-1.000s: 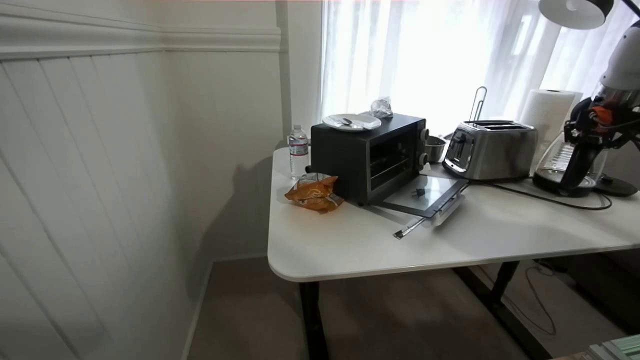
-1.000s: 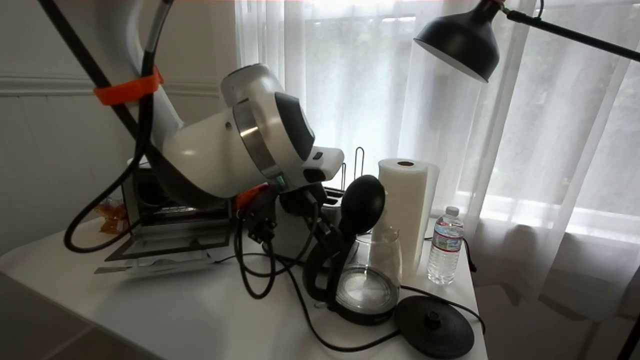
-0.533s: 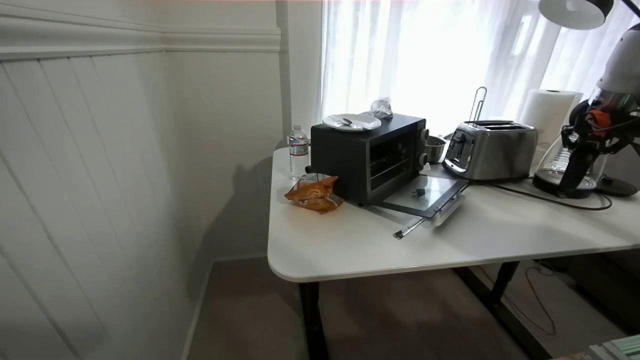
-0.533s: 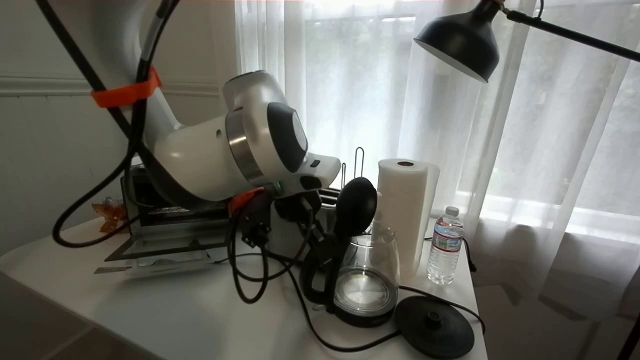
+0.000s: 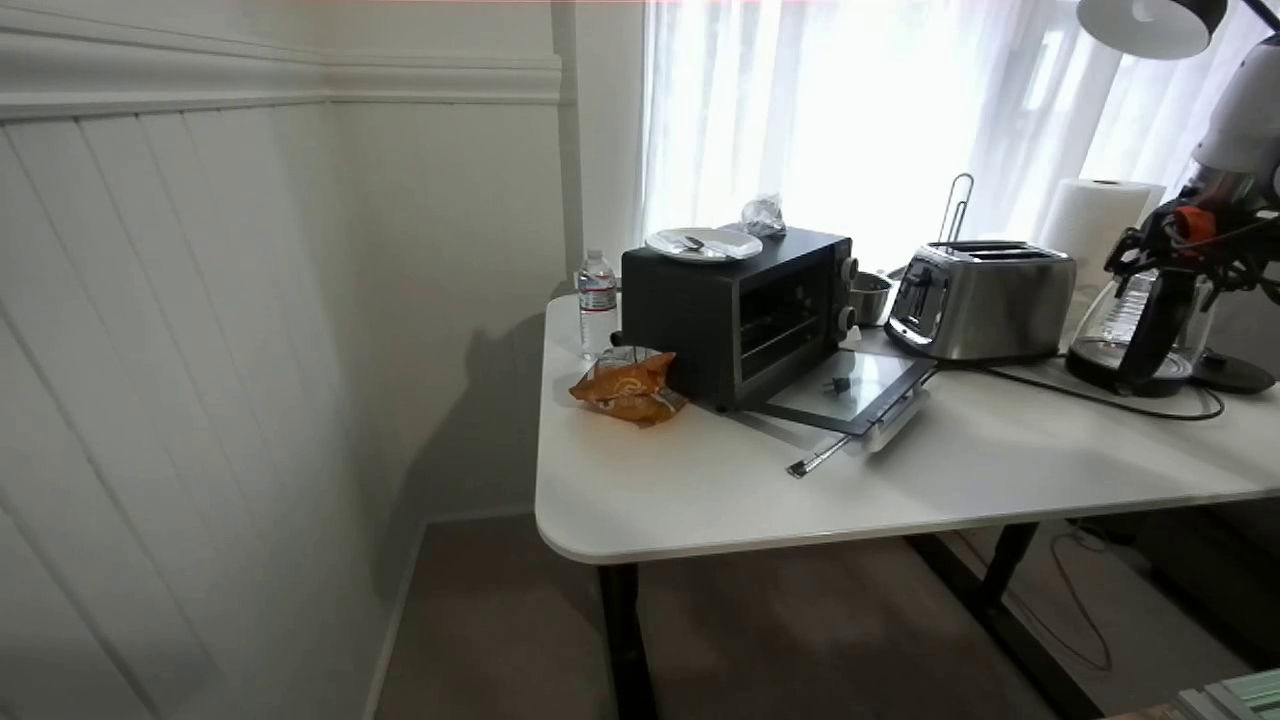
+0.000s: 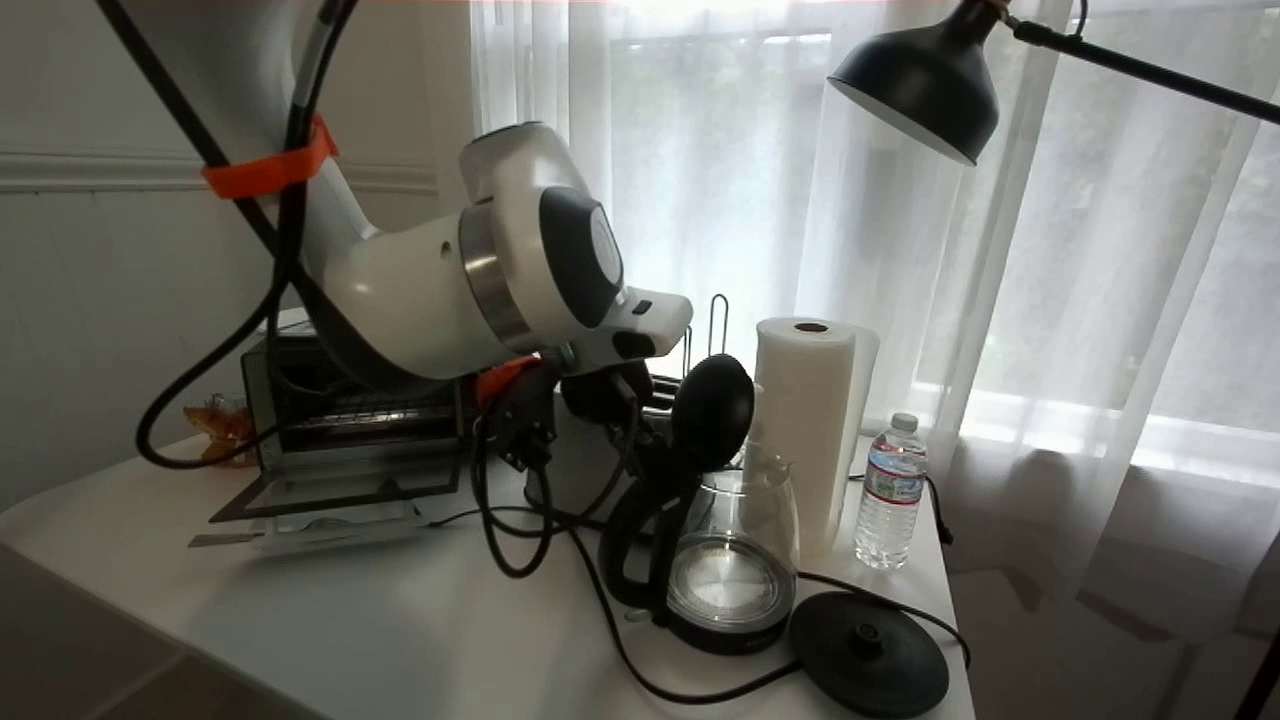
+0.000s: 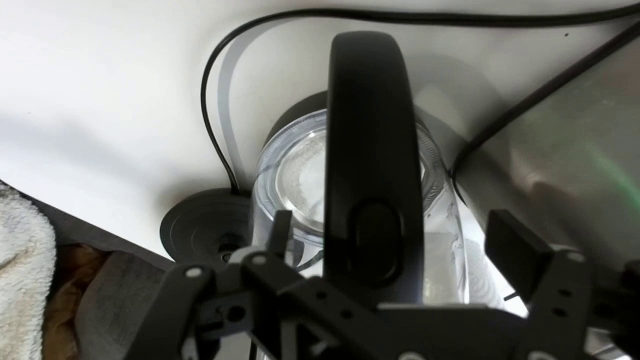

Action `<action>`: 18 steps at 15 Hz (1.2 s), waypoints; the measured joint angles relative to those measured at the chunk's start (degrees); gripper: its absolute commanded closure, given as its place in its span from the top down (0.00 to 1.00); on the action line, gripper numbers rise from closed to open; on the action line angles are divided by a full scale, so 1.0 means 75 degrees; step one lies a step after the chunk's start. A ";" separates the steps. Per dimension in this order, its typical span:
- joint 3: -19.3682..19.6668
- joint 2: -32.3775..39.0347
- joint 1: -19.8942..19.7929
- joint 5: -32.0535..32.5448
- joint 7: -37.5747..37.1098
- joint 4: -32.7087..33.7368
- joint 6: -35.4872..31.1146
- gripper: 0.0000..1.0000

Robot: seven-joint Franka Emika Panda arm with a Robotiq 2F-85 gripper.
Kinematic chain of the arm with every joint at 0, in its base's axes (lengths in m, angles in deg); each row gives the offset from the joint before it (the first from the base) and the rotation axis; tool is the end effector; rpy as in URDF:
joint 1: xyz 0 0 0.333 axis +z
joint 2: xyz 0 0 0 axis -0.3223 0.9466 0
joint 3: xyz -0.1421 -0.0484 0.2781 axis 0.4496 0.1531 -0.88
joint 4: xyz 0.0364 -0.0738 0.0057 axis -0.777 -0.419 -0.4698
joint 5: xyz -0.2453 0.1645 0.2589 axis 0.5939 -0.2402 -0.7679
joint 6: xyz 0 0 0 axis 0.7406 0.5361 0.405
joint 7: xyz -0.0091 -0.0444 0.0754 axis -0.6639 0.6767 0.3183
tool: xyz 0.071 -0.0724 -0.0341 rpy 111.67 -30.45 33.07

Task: Put the kettle on its electric base

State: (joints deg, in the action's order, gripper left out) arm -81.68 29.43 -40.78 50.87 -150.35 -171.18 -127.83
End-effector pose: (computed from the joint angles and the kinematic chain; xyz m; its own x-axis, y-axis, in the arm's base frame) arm 0.4494 -0.1392 0.2853 0.5957 -0.6957 0.4015 -0.7582 -0.6520 -0.0048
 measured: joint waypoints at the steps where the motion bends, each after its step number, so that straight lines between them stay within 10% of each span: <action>1: 0.0000 0.0000 0.0000 0.0000 0.0002 0.0061 0.0030 1.00; 18: 0.0598 0.0120 0.0576 -0.0221 0.0040 0.0374 0.0914 0.77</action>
State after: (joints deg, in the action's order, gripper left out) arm -77.20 30.33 -36.46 49.22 -150.05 -168.38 -120.97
